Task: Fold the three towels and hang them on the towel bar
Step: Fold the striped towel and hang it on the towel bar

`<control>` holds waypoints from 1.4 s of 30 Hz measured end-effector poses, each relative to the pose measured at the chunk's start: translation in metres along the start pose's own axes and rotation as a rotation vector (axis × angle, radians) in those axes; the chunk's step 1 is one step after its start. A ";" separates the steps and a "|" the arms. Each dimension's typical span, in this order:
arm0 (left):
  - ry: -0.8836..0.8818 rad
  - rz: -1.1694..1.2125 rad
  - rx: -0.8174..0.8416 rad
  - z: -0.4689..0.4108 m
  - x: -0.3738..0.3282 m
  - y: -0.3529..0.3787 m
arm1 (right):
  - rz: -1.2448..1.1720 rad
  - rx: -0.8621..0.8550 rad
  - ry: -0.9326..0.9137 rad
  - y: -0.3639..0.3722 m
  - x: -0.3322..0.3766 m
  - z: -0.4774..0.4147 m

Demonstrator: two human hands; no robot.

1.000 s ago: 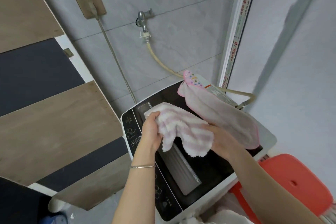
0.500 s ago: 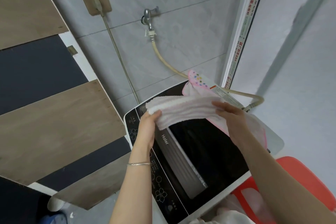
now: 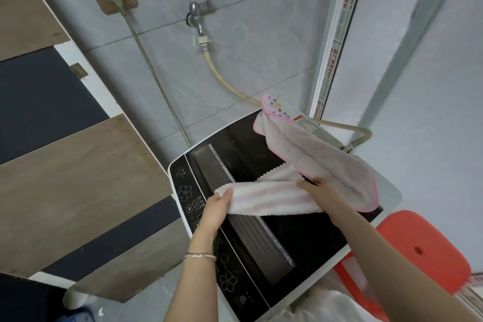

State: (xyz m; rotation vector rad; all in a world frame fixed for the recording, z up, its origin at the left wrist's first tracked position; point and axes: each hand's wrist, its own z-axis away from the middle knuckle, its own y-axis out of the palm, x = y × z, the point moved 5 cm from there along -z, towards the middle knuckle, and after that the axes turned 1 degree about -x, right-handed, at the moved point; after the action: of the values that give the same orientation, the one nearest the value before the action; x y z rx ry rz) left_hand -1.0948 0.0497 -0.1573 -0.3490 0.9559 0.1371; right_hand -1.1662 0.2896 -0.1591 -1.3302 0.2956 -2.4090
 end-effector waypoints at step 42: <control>0.005 -0.276 -0.035 -0.009 0.014 0.001 | 0.130 -0.025 -0.173 0.005 0.025 0.016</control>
State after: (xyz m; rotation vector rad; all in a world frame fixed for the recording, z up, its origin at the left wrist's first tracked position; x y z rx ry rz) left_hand -1.0936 0.0471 -0.1735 -0.5095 0.9017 -0.0993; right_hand -1.1640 0.2741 -0.1331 -1.4721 0.3540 -2.1742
